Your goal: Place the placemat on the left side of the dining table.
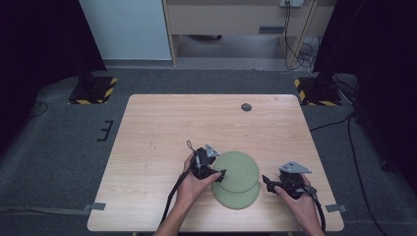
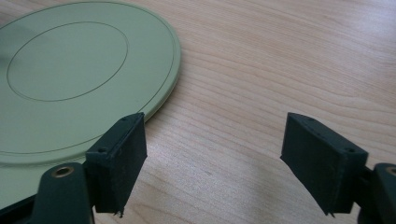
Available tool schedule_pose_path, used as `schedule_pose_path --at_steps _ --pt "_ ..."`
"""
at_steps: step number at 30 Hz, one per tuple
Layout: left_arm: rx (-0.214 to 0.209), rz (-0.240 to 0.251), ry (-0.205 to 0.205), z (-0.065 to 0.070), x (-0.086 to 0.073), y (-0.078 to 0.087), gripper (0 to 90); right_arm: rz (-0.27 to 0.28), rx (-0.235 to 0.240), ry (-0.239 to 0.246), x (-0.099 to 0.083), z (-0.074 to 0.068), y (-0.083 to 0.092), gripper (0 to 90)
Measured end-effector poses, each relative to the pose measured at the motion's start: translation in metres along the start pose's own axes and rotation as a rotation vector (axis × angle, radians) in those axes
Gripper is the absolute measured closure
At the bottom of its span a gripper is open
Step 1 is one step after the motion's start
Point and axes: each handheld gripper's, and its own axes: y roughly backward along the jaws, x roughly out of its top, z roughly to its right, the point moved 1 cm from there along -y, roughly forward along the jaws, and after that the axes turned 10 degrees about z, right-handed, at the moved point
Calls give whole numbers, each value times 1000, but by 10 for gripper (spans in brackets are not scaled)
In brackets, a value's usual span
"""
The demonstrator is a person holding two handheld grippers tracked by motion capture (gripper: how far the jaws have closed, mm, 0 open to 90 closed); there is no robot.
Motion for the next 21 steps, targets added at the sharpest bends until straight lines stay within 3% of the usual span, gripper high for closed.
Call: schedule_pose_path --at_steps 5,21 --pt "-8 -15 23 -3 -1 -4 153 7 -4 1 0 -2 0 294" --pt "-36 -62 49 -3 -5 -14 163 23 43 -25 3 -14 -6 298"
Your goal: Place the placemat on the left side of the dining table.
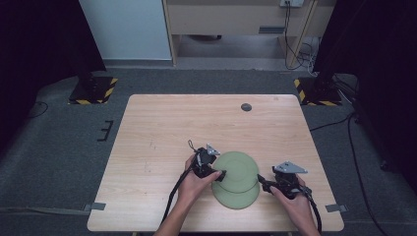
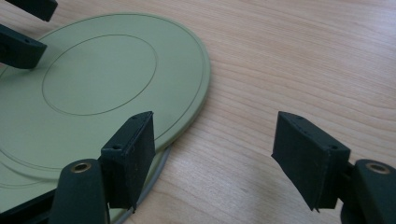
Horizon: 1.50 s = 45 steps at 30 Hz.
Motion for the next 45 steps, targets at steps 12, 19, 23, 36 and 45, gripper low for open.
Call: schedule_pose_path --at_steps 12,19,23,36,45 --pt "-46 -3 33 3 1 -6 159 -17 11 9 -1 -7 -7 289" --pt "-74 -7 80 2 0 -8 158 -16 9 17 -1 -8 -7 290" --pt "-76 -7 94 2 -1 -9 159 -17 8 20 -1 -8 -7 289" --pt "-64 -3 129 3 1 -8 246 -16 3 21 -1 -8 -7 285" --pt "-53 88 171 -1 9 10 416 -18 2 20 -1 -8 -7 278"
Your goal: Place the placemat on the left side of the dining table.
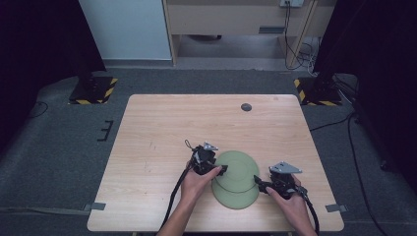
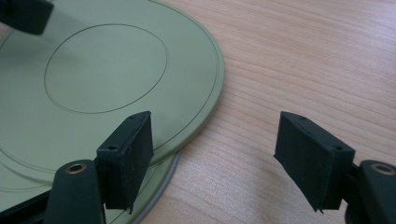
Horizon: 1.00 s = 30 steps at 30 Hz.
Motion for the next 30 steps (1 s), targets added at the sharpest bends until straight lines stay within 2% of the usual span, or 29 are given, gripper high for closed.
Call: schedule_pose_path --at_steps 3,4,8,13,25,26,30 --pt "-2 28 2 2 3 4 496 0 -1 -1 0 0 0 278" --pt "-13 54 10 3 5 7 523 0 -1 -1 0 0 0 276" --pt "-38 77 25 4 7 11 601 -1 0 -2 0 1 0 271" --pt "-56 78 23 5 10 12 641 -2 -1 -8 0 1 -1 263" --pt "-40 70 20 4 11 12 748 -7 0 -13 0 2 -1 243" --pt "-44 76 29 4 11 13 789 -7 -1 -13 0 2 -1 242" --pt "-46 89 45 3 10 14 847 -7 -2 -14 0 2 -1 242"
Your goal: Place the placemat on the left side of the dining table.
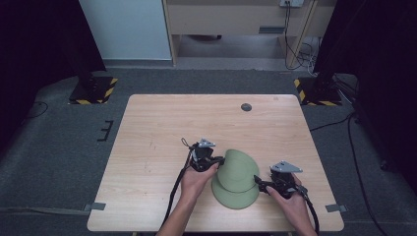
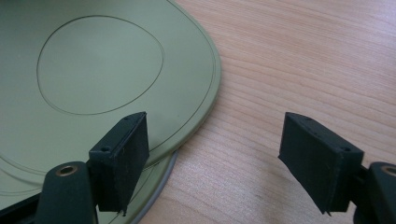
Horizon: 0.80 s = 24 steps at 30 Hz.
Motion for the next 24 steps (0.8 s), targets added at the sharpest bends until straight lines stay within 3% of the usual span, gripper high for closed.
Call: schedule_pose_path --at_steps 3,7,12,14,16,18,20,24 --pt "11 -10 -3 0 -1 0 853 0 0 -1 0 0 0 242" --pt "-12 4 32 -3 -2 0 853 0 0 -2 0 0 0 242" --pt "-11 7 61 -6 -4 -4 684 0 1 -2 0 0 0 242" --pt "-45 25 114 -8 -5 -4 684 0 0 -4 0 0 0 240" --pt "-61 17 118 -8 -5 -5 700 0 1 -4 0 0 0 240" --pt "-57 -8 91 -6 -7 -7 791 -1 0 -6 0 0 0 239" --pt "-39 -24 56 -4 -8 -10 796 0 0 -5 0 0 0 239" --pt "-24 -16 45 -2 -7 -10 801 -1 1 -4 0 0 0 238"
